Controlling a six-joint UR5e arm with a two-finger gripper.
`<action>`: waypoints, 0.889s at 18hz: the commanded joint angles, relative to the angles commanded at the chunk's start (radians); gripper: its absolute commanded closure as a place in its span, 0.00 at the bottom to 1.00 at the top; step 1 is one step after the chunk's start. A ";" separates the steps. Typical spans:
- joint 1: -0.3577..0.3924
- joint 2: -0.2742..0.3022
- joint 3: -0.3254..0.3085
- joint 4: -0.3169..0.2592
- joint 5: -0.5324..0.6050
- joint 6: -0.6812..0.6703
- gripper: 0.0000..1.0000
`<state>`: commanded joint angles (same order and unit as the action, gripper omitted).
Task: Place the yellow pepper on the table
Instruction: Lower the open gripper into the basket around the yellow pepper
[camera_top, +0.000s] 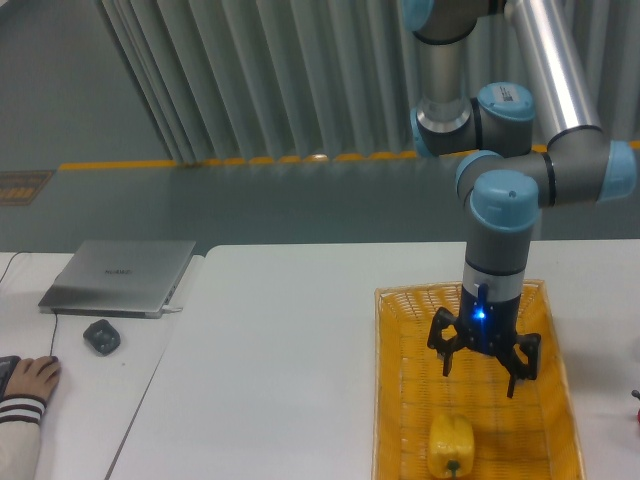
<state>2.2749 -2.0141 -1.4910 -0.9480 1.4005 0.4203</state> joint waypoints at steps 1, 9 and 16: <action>-0.005 -0.002 0.000 0.000 0.000 -0.002 0.00; -0.035 -0.032 0.009 0.002 0.002 -0.023 0.00; -0.051 -0.069 0.028 0.002 0.003 -0.023 0.00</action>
<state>2.2243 -2.0831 -1.4634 -0.9465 1.4036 0.3973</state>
